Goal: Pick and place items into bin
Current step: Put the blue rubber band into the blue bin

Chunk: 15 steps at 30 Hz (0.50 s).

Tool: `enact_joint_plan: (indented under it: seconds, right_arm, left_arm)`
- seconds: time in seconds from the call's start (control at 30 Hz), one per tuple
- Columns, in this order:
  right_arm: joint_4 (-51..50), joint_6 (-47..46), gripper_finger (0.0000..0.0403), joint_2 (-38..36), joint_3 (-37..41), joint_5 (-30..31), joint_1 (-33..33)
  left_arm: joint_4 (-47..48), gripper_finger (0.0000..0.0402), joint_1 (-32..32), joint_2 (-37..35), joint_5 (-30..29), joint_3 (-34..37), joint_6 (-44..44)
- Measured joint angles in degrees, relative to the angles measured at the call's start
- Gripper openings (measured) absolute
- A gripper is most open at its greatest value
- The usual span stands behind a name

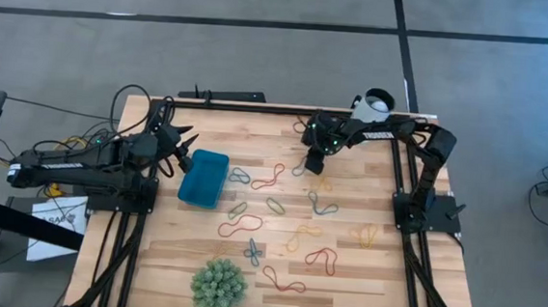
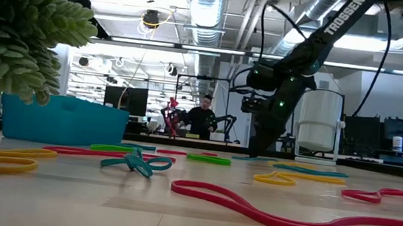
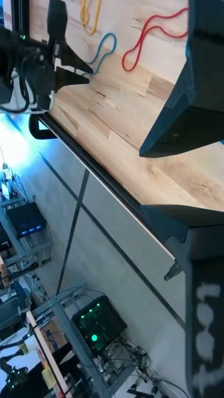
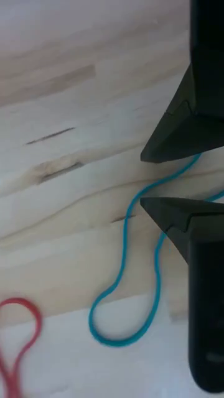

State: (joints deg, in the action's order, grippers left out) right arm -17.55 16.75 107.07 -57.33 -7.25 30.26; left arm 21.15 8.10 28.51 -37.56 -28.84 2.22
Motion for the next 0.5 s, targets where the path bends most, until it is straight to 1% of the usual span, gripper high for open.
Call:
enact_joint_plan:
  seconds: [0.07, 0.1, 0.23, 0.3, 0.43, 0.5]
  right_arm:
    - [0.19, 0.08, 0.0093, -0.04, 0.01, 3.4, -0.87]
    - [0.18, 0.14, 0.0091, -0.04, 0.01, 3.66, -1.02]
    - [0.16, -0.09, 0.0077, -0.02, 0.01, 1.89, -0.88]
    - [0.11, -0.2, 0.0061, 0.0, 0.03, 0.96, -0.88]
    - [0.02, -0.18, 0.0011, 0.0, 0.03, -1.72, -0.83]
    - [0.31, -0.27, 0.0008, 0.0, 0.03, -2.42, -0.98]
  left_arm:
    - [-0.02, 0.0123, 0.01, -0.02, 0.0, 0.0, 0.0]
    - [0.0, 0.0123, 0.0, 0.0, 0.0, 0.0, 0.0]
    - [0.08, 0.0123, 0.0, 0.0, 0.0, 0.0, 0.0]
    - [0.21, 0.0123, 0.01, 0.0, 0.09, 0.0, 0.0]
    - [0.52, 0.0123, 0.01, 0.0, 1.5, 0.0, -0.04]
    - [0.5, 0.0123, 0.0, -0.01, 1.89, 0.0, -0.04]
